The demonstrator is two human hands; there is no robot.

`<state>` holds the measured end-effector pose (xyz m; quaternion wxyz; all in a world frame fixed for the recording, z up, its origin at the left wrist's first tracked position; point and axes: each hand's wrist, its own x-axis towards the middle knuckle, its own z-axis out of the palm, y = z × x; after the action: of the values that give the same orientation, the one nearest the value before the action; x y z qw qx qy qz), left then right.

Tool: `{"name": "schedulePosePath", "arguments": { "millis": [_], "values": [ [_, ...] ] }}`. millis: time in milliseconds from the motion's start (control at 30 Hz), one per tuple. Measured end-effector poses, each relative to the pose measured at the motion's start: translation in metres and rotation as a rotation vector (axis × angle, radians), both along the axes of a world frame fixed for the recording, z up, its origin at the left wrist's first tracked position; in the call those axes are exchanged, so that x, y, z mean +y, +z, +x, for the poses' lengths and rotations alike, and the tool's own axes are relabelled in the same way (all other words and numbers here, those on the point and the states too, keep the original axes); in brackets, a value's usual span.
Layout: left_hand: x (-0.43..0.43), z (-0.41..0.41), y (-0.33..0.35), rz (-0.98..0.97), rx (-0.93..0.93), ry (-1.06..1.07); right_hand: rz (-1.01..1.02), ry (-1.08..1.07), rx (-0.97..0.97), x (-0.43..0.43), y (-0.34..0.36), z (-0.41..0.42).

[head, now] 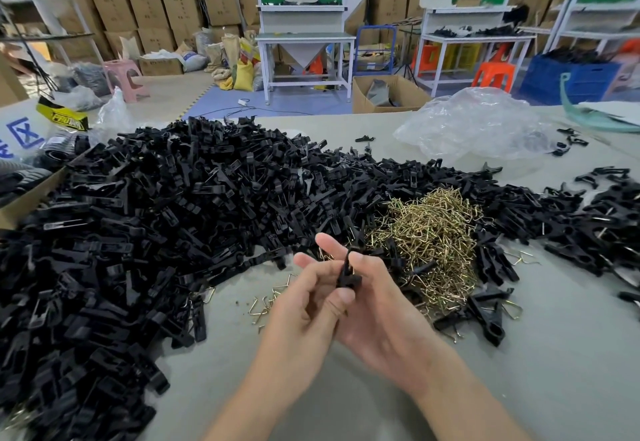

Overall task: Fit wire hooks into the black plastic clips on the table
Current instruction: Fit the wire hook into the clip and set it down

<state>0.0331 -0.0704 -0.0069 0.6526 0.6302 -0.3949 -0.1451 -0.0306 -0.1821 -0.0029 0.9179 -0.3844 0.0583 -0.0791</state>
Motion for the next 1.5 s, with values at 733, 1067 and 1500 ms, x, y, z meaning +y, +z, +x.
{"name": "schedulePosePath", "arguments": {
  "millis": [733, 1067, 1500],
  "values": [
    [-0.009, 0.0, -0.008, 0.133, 0.03, -0.017, 0.021, -0.069, 0.167, -0.009, -0.007, 0.006],
    [-0.011, -0.001, -0.005, 0.038, 0.189, -0.035, 0.256, -0.105, 0.178, -0.005, -0.014, 0.009],
    [-0.01, 0.01, -0.01, -0.005, 0.152, 0.095, -0.277, -0.291, 0.116, 0.003, -0.007, 0.013]
  ]
}}
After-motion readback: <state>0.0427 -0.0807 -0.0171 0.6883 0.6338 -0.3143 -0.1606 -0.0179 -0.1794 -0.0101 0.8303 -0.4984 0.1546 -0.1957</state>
